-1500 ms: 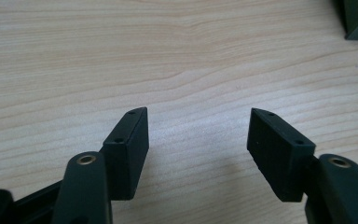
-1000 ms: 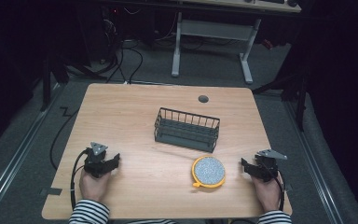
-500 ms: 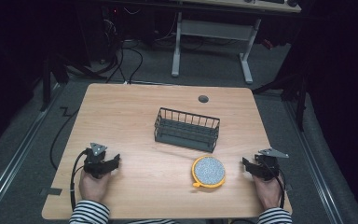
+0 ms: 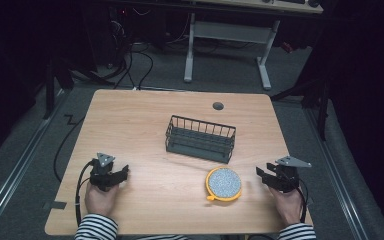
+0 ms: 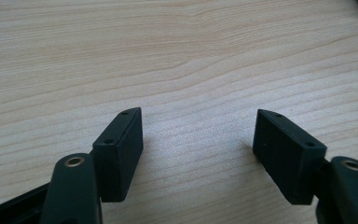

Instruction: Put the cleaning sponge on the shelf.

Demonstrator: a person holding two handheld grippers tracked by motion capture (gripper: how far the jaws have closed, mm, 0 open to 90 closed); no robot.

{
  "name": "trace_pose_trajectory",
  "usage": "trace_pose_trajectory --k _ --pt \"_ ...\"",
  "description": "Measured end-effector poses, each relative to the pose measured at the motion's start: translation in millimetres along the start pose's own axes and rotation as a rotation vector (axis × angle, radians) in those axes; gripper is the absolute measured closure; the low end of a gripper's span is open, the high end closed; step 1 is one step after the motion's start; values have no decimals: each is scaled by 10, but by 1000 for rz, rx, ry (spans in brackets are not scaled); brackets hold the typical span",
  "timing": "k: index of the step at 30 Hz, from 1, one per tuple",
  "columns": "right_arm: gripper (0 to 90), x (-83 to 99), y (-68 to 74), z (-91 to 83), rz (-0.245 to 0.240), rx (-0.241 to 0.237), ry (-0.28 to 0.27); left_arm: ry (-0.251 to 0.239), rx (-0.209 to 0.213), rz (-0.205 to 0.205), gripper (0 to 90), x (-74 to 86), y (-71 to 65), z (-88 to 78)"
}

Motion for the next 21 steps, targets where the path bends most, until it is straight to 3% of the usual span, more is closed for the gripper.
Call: trace_pose_trajectory --k 5,10,11,15,17,19,21 --pt "483 -42 131 12 -41 -59 37 0 -3 -4 341 -1 3 1" --pt "445 -79 226 38 -39 -107 67 0 -8 -7 339 0 4 1" --pt "438 -106 278 49 -42 -135 77 1 -8 -7 338 0 5 0" --pt "440 -141 348 78 -50 -162 95 1 -8 -7 338 0 5 0" --pt "455 -170 412 126 -84 -164 108 1 -8 -6 338 0 5 0" --pt "457 -182 434 149 -87 -170 116 1 -8 -5 338 0 4 0" --pt "457 -229 500 210 -101 -187 149 1 -9 -6 338 -1 4 2"
Point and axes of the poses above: each handheld gripper's, and its own axes: z roughly forward along the jaws, x roughly out of its underside, y roughly to its left, the point moved 3 cm from there along z, roughly forward along the jaws, and after that the axes turned 9 degrees about -x, right-handed, at the moved point
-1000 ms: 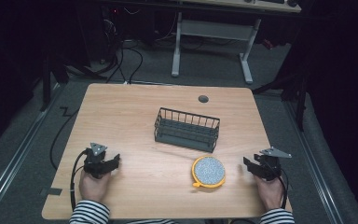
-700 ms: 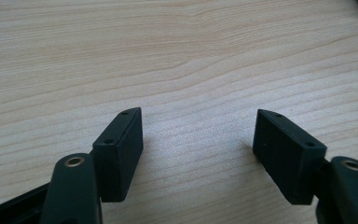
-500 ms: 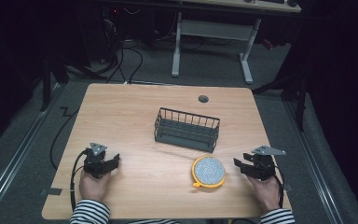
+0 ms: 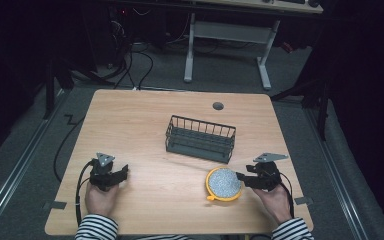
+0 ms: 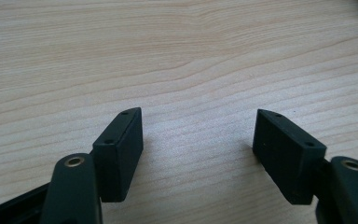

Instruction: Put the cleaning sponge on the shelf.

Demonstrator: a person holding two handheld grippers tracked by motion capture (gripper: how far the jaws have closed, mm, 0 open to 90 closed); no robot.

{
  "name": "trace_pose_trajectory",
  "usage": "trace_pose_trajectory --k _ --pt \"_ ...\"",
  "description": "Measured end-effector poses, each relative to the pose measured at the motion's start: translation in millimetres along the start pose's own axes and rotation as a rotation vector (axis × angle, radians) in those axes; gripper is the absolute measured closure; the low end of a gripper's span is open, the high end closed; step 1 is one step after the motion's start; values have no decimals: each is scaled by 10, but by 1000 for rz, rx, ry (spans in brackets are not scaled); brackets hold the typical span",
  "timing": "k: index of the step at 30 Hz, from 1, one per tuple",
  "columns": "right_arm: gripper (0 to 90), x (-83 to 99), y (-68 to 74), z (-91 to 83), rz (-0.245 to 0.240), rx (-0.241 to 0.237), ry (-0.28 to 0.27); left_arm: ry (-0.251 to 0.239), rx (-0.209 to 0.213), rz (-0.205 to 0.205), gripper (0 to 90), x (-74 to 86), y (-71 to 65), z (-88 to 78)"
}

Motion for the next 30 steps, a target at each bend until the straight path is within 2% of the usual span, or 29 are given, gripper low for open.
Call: trace_pose_trajectory --k 6,8,9,12,15,19,21,23,25,26,27,28,30 --pt "456 -95 59 98 -2 -25 49 0 0 0 337 0 0 0" --pt "456 -113 75 137 1 -38 80 1 0 1 337 0 0 0" --pt "456 -122 80 191 -5 -48 114 0 0 0 337 -1 0 2" --pt "456 -127 80 233 -10 -51 139 -2 -1 -2 337 -3 -2 4" --pt "462 -144 72 313 2 -61 189 -1 -1 -3 337 -7 -1 9" --pt "485 -138 65 352 19 -72 198 0 -1 -2 337 -6 -3 8" --pt "514 -128 66 359 -1 -75 206 0 -1 -2 337 -6 -3 7" --pt "527 -126 64 363 1 -80 206 0 0 -2 336 -6 -3 7" --pt "595 -109 48 372 14 -101 200 0 -1 -2 336 -5 -4 5" --pt "595 -109 48 372 14 -101 200 0 -1 -2 336 -4 -4 5" --pt "644 -97 44 369 12 -109 196 1 -1 0 335 -3 -3 3" --pt "644 -97 44 369 12 -109 196 1 -1 0 334 -3 -3 3" --pt "718 -98 53 369 -12 -102 195 1 -1 0 334 -2 -3 2"
Point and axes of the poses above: each handheld gripper's, and its own axes: z roughly forward along the jaws, x roughly out of its underside, y roughly to its left, the point moved 3 cm from there along z, roughly forward along the jaws, and after that the axes turned 9 degrees about -x, right-handed, at the moved point
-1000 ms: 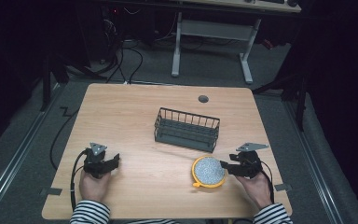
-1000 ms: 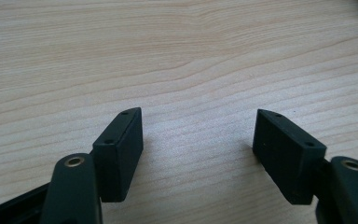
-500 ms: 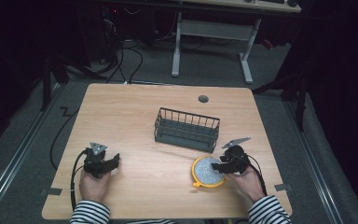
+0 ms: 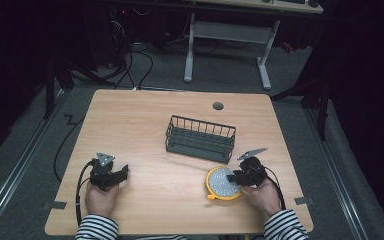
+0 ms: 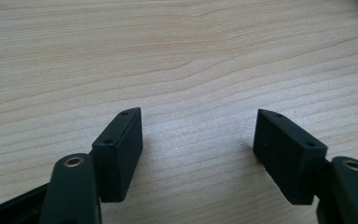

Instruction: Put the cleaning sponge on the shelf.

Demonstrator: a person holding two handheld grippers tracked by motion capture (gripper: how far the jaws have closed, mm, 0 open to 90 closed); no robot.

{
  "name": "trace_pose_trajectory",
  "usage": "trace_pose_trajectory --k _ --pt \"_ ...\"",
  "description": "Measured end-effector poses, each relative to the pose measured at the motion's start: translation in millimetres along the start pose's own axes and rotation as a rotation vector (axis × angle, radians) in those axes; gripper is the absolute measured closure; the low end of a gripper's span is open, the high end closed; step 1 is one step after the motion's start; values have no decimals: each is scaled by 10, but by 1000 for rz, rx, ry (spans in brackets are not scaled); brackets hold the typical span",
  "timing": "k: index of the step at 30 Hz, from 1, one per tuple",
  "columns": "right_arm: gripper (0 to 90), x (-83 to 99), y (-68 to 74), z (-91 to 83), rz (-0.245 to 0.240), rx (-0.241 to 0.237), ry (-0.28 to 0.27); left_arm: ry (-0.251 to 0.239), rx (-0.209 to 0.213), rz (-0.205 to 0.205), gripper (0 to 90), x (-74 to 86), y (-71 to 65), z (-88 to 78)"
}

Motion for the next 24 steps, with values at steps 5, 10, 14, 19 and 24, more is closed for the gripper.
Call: trace_pose_trajectory --k 5,10,14,19,24 --pt "787 30 -5 -3 6 -3 -30 0 -1 0 333 0 -1 0" --pt "817 28 -13 -10 -5 -9 -39 0 0 0 332 0 -1 0" --pt "825 35 -10 -29 7 -35 -53 -1 0 -2 331 -1 -2 1" --pt "829 36 -2 -47 8 -48 -68 -1 -1 -2 331 -1 -2 1" --pt "831 36 32 -125 -2 -50 -83 -1 -1 -2 331 -1 -2 1"
Point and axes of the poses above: each handheld gripper's, and its own axes: z roughly forward along the jaws, x roughly out of its underside, y roughly to its left, the point moved 3 cm from there along z, roughly forward along the jaws, and after that the axes turned 9 degrees about -x, right-handed, at the moved point
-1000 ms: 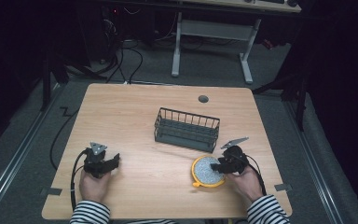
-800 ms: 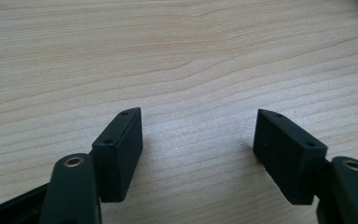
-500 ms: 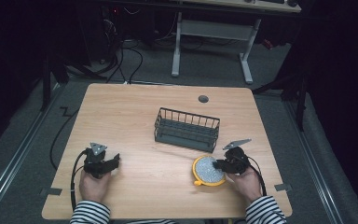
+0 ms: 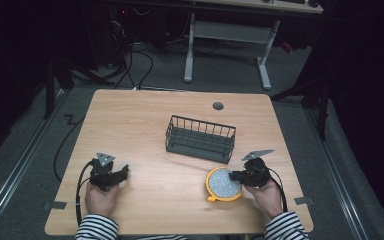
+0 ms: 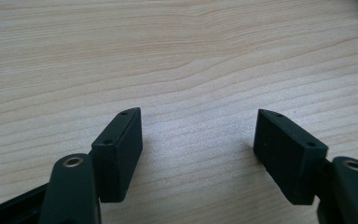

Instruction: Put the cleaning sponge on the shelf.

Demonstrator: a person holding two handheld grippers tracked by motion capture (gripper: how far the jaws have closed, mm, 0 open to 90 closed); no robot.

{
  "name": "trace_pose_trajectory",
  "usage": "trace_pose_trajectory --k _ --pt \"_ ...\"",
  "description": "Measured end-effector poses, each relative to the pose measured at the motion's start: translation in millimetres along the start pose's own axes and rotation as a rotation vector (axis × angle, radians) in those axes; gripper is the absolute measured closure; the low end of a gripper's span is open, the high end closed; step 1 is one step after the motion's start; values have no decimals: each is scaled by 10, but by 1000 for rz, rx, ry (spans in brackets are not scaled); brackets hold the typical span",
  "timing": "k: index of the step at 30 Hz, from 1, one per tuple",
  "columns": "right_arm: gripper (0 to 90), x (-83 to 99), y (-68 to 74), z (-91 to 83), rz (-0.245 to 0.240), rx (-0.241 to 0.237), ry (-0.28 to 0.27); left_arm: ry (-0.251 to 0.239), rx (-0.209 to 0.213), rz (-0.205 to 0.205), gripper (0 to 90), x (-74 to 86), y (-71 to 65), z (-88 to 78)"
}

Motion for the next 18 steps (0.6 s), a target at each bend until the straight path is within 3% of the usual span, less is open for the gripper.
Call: trace_pose_trajectory --k 8,18 --pt "832 19 -13 -129 13 0 -30 0 0 0 331 0 0 0" --pt "832 -45 25 -320 -17 18 -60 0 0 0 331 0 0 0"
Point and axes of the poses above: each handheld gripper's, and its own axes: z roughly forward along the jaws, x roughly out of its underside, y roughly to its left, the point moved 3 cm from there along z, roughly forward along the jaws, and after that the axes turned 9 degrees about -x, right-handed, at the moved point
